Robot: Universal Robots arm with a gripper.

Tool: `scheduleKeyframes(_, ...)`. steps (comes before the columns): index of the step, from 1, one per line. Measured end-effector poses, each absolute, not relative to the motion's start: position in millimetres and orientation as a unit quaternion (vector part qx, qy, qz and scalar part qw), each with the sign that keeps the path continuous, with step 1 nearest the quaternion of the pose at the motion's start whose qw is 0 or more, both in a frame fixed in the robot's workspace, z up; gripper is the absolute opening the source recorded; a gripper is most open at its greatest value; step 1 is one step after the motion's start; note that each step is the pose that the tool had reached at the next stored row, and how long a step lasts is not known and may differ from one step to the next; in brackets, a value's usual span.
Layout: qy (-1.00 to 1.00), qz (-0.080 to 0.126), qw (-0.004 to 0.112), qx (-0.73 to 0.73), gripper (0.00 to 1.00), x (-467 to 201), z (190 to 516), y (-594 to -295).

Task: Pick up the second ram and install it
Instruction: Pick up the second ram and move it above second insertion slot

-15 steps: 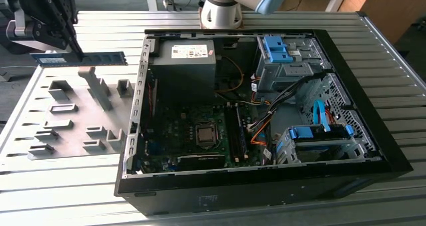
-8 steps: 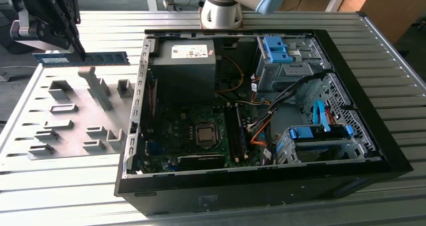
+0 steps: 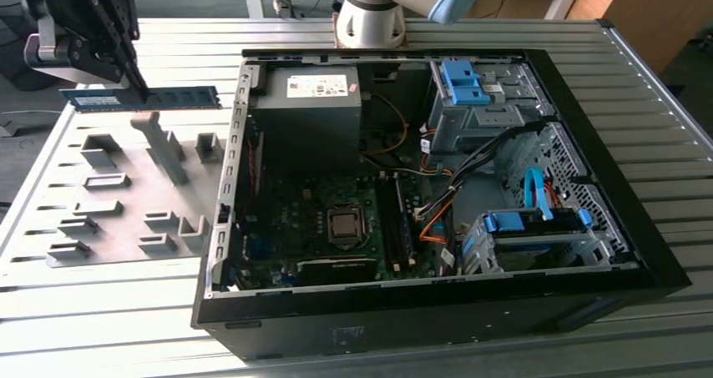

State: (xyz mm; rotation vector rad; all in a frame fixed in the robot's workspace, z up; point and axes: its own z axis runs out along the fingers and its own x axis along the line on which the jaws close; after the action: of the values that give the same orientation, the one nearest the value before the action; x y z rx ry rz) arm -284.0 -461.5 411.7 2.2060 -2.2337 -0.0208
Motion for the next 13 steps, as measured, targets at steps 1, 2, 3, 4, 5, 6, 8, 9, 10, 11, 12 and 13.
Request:
scheduleKeyframes(1,-0.711,-0.007,0.001,0.703,0.14,-283.5,411.6,-461.5)
scheduleKeyframes(2,-0.711,-0.007,0.001,0.703,0.14,-283.0,411.6,-461.5)
scheduleKeyframes(3,-0.711,-0.007,0.001,0.703,0.14,-282.5,411.6,-461.5)
scheduleKeyframes(4,-0.711,-0.007,0.001,0.703,0.14,-282.0,411.7,-461.5)
scheduleKeyframes(5,-0.711,-0.007,0.001,0.703,0.14,-281.5,411.6,-461.5)
scheduleKeyframes(6,-0.712,-0.007,0.001,0.703,0.14,-281.1,411.6,-461.5)
scheduleKeyframes(8,-0.711,-0.007,0.001,0.703,0.14,-280.1,411.6,-461.5)
scheduleKeyframes(9,-0.711,-0.007,0.001,0.703,0.14,-279.7,411.6,-461.5)
scheduleKeyframes(10,-0.711,-0.007,0.001,0.703,0.14,-279.3,411.6,-461.6)
scheduleKeyframes(11,-0.711,-0.007,0.001,0.703,0.14,-278.9,411.6,-461.5)
scheduleKeyframes(12,-0.711,-0.007,0.001,0.703,0.14,-278.4,411.6,-461.5)
scheduleKeyframes(13,-0.711,-0.007,0.001,0.703,0.14,-277.9,411.6,-461.5)
